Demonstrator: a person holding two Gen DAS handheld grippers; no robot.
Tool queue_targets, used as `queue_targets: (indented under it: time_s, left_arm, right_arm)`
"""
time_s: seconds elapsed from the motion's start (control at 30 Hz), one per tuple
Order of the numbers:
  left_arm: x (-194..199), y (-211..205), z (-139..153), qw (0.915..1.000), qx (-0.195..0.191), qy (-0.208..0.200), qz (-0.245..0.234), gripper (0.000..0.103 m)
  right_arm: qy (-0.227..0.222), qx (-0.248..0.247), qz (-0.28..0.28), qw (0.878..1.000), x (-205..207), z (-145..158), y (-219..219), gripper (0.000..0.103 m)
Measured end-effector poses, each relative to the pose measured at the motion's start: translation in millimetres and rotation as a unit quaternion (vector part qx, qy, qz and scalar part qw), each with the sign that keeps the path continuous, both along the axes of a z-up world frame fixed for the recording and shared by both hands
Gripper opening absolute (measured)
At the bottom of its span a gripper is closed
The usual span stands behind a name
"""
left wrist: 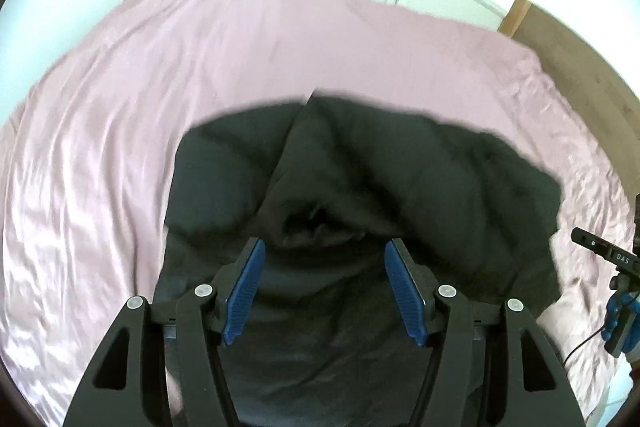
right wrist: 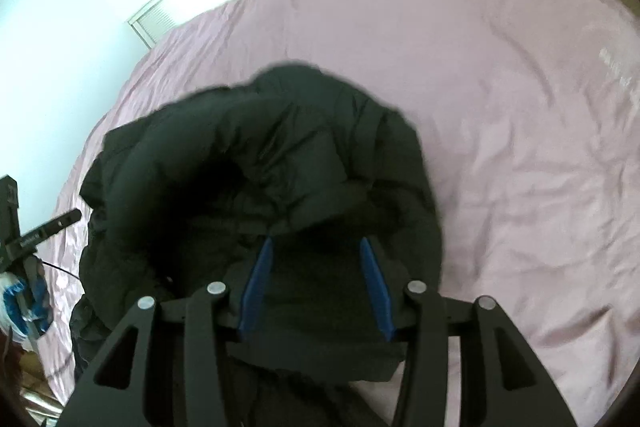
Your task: Fold large clothes
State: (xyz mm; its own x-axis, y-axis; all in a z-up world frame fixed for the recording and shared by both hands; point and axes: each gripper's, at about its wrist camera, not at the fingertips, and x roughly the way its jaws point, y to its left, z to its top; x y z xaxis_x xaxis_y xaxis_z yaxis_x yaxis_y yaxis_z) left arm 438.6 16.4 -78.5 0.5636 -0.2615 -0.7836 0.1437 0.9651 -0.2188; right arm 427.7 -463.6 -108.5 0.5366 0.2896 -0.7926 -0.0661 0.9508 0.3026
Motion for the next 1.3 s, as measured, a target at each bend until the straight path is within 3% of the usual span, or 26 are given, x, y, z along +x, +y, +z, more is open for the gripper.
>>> queue_targets:
  time_s: [0.2,0.33,0.47,0.6,0.67,0.77,0.87,0.97,1.07,1.17,1.3]
  left_arm:
    - [60,-55,25,0.9992,-0.017,-0.028,-0.022,0.068]
    - [92,-87,8,0.9990,0.010,-0.019,-0.038,0.068]
    - [94,-93,-38,0.9985,0.037,0.016,-0.035,0.068]
    - [75,-93,-96,0.9946,0.081,0.037,-0.053,0.069]
    - [73,-94,-120,0.9938,0.081,0.047,-0.059,0.069]
    - [81,-99,-135,0.9937,0.085,0.055,-0.049,0.070]
    - [83,-107,-133,0.9915,0.103,0.060,-0.051,0.070]
    - [77,-108,-113,0.9904,0.109,0.067,-0.052,0.070]
    - [64,-109,-78,0.9912,0.114,0.029,-0.060,0.070]
    - [51,-110,-52,0.9943,0.080,0.006,-0.070,0.071]
    - [23,-133,-62,0.9937,0.056,0.019,-0.096,0.072]
  right_arm:
    - [-0.055,-0.005,0.026,0.998,57,51,37,0.052]
    - [-0.051,-0.011,0.036,0.998,101,47,66,0.052]
    - [-0.025,-0.015,0.054,0.998,108,19,86,0.052]
    - [0.022,-0.037,0.079,0.996,81,-41,97,0.053]
    - [0.030,-0.055,0.088,0.994,72,-71,100,0.054]
    - [0.029,-0.055,0.076,0.995,68,-98,99,0.054]
    - [0.043,-0.059,0.058,0.996,75,-107,102,0.054]
    - [0.058,-0.077,0.066,0.993,77,-98,109,0.054]
    - [0.056,-0.076,0.077,0.992,71,-73,110,0.054]
    - [0.016,-0.078,0.081,0.994,63,-39,104,0.054]
    - [0.007,-0.080,0.080,0.994,51,-30,95,0.055]
